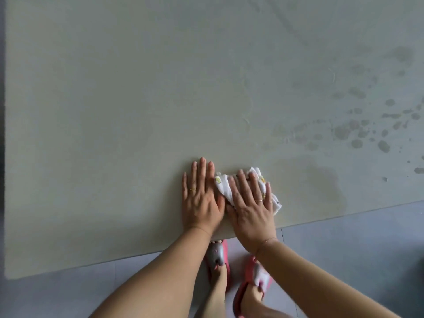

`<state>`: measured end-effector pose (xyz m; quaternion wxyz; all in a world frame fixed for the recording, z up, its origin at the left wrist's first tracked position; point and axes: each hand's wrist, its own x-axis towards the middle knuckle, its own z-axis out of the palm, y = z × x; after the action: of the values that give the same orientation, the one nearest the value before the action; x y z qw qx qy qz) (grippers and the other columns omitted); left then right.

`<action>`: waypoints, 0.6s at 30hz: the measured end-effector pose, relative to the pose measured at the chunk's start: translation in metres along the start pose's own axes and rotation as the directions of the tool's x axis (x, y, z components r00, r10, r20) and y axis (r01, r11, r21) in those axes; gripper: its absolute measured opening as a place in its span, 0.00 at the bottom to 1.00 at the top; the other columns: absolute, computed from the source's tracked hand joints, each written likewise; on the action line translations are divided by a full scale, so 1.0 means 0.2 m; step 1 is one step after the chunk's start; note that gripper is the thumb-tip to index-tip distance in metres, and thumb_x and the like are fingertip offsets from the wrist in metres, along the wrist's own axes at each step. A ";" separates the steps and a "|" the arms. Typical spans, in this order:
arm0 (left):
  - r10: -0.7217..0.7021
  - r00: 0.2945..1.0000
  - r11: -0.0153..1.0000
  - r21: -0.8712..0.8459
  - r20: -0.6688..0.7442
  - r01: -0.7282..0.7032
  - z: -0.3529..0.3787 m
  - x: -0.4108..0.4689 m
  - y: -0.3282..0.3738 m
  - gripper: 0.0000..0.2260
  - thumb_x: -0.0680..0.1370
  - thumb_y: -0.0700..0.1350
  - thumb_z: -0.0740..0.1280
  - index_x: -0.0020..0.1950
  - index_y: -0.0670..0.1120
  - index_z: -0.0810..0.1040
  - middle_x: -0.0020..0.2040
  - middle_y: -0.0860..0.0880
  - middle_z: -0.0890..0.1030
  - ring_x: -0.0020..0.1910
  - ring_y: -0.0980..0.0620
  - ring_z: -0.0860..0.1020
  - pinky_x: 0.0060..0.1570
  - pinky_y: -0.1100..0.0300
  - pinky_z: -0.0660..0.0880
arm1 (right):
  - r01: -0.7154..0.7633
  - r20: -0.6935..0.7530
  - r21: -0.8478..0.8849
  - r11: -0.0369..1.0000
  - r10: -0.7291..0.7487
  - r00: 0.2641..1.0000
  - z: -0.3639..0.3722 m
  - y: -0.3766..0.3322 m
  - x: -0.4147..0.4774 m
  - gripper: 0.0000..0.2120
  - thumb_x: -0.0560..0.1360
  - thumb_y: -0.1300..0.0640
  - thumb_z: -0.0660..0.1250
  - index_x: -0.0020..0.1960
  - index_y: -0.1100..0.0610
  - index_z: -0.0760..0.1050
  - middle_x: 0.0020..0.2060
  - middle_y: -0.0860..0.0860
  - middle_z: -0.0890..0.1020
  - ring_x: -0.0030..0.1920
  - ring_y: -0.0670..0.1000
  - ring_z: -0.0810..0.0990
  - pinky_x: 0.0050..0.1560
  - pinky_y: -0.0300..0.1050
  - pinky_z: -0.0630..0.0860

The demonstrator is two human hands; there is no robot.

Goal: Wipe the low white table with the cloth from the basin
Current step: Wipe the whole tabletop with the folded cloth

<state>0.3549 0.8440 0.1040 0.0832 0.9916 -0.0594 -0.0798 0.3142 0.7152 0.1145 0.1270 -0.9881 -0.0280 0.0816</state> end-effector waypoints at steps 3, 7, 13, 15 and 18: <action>0.000 1.000 1.000 -0.008 -0.004 0.000 0.00 0.00 0.00 0.28 0.76 0.51 0.53 0.76 0.43 0.59 0.76 0.43 0.59 0.76 0.45 0.57 0.72 0.45 0.53 | 0.271 0.054 -0.085 0.959 -0.267 0.962 -0.06 0.23 0.09 0.27 0.77 0.44 0.54 0.75 0.48 0.59 0.74 0.50 0.61 0.75 0.55 0.56 0.73 0.60 0.53; -0.005 1.000 1.000 0.019 -0.009 0.005 0.00 -0.01 0.00 0.27 0.77 0.51 0.53 0.76 0.44 0.59 0.76 0.43 0.59 0.76 0.45 0.57 0.73 0.45 0.54 | -0.110 -0.009 -0.037 0.993 0.109 0.994 -0.16 0.51 0.32 0.27 0.78 0.43 0.48 0.76 0.45 0.52 0.76 0.49 0.56 0.76 0.50 0.49 0.74 0.57 0.46; -0.005 1.000 0.999 0.038 0.008 0.005 0.00 0.00 0.01 0.26 0.78 0.51 0.52 0.75 0.42 0.61 0.75 0.42 0.61 0.75 0.43 0.59 0.71 0.44 0.56 | -0.222 -0.049 0.043 0.974 0.224 0.973 -0.06 0.13 0.33 0.28 0.79 0.44 0.49 0.77 0.48 0.49 0.77 0.49 0.48 0.77 0.53 0.43 0.74 0.58 0.37; -0.002 1.000 0.999 0.053 0.018 0.001 -0.01 0.00 0.01 0.26 0.78 0.50 0.52 0.73 0.41 0.65 0.74 0.41 0.63 0.74 0.42 0.61 0.70 0.43 0.57 | 0.100 -0.016 -0.033 0.994 -0.101 0.995 -0.04 0.12 0.29 0.27 0.79 0.44 0.52 0.76 0.49 0.54 0.76 0.50 0.55 0.77 0.55 0.49 0.74 0.60 0.45; -0.006 1.000 0.999 0.040 0.015 0.006 -0.01 0.01 0.01 0.26 0.77 0.51 0.53 0.73 0.41 0.65 0.75 0.42 0.62 0.74 0.42 0.60 0.71 0.44 0.56 | 0.357 0.061 -0.121 0.926 -0.352 0.934 -0.11 0.36 0.41 0.27 0.78 0.44 0.53 0.76 0.48 0.56 0.75 0.50 0.60 0.76 0.54 0.54 0.74 0.59 0.49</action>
<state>0.3560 0.8417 0.1064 0.0627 0.9925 -0.0586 -0.0865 0.4017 0.6461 0.1050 0.0742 -0.9713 -0.2136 0.0744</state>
